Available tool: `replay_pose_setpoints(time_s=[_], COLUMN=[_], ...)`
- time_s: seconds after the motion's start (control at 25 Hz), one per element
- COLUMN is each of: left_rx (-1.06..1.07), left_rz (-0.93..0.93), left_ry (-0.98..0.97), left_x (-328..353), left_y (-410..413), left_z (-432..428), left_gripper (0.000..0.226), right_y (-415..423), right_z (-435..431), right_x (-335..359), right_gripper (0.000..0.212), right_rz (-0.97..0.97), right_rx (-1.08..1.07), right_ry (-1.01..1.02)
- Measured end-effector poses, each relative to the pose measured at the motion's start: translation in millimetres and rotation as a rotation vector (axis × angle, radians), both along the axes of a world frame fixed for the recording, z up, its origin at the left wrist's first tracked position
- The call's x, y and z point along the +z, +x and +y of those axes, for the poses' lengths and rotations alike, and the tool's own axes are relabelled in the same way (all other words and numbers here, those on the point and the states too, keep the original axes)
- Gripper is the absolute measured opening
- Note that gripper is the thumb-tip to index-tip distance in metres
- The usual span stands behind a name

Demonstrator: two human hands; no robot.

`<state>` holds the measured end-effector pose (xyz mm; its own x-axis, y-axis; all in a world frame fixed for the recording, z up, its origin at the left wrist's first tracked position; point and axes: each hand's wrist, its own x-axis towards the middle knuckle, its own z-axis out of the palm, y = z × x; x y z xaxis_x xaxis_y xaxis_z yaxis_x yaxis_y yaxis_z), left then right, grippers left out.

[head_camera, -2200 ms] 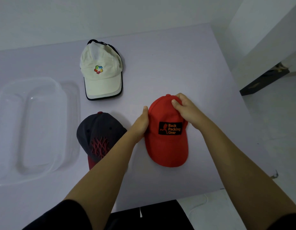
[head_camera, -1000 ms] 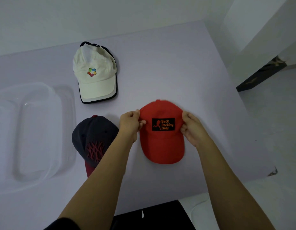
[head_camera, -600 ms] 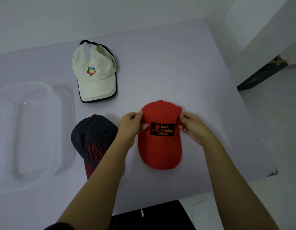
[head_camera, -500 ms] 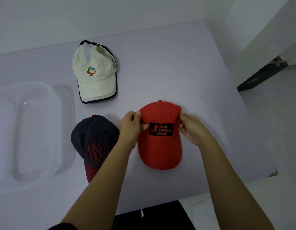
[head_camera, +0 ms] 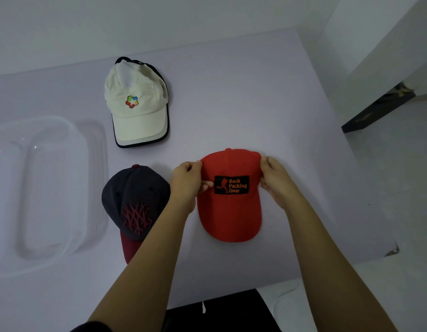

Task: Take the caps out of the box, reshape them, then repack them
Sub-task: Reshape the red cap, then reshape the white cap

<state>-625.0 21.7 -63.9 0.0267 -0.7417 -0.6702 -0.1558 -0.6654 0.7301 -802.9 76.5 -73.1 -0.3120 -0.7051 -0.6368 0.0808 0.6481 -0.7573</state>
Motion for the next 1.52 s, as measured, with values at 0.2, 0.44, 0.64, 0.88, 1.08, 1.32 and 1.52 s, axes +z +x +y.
replay_pose_setpoints(time_s=[0.2, 0.44, 0.64, 0.88, 1.08, 1.32, 1.52], left_rx=[-0.151, -0.061, -0.144, -0.395, -0.272, -0.351, -0.714], left_rz=[0.102, 0.203, 0.004, -0.152, -0.260, -0.444, -0.847], left_ry=[0.078, 0.104, -0.078, -0.093, -0.281, -0.395, -0.400], left_x=[15.8, 15.3, 35.7, 38.2, 63.6, 87.8, 53.5], left_y=[2.1, 0.0, 29.7, 22.7, 44.4, 101.9, 142.2], left_z=[-17.5, -17.4, -35.6, -18.4, -34.0, -75.5, -121.6], left_gripper=[0.016, 0.012, 0.022, 0.031, 0.037, 0.035, 0.045], right_y=[1.8, 2.3, -23.8, -11.9, 2.6, 91.9, 150.6], right_z=[-14.7, -22.7, -17.1, -12.2, -24.6, -86.0, -140.3], right_x=[16.9, 19.0, 26.8, 33.5, 57.0, 69.6, 36.0], right_gripper=[0.035, 0.027, 0.031, 0.036, 0.030, 0.037, 0.055], right_rz=[0.206, 0.138, 0.346, 0.358, 0.674, 0.689, 0.746], right_rx=[0.146, 0.130, 0.104, 0.326, 0.248, 0.638, 0.930], right_ry=[-0.016, -0.066, -0.110, -0.082, -0.289, -0.536, -0.362])
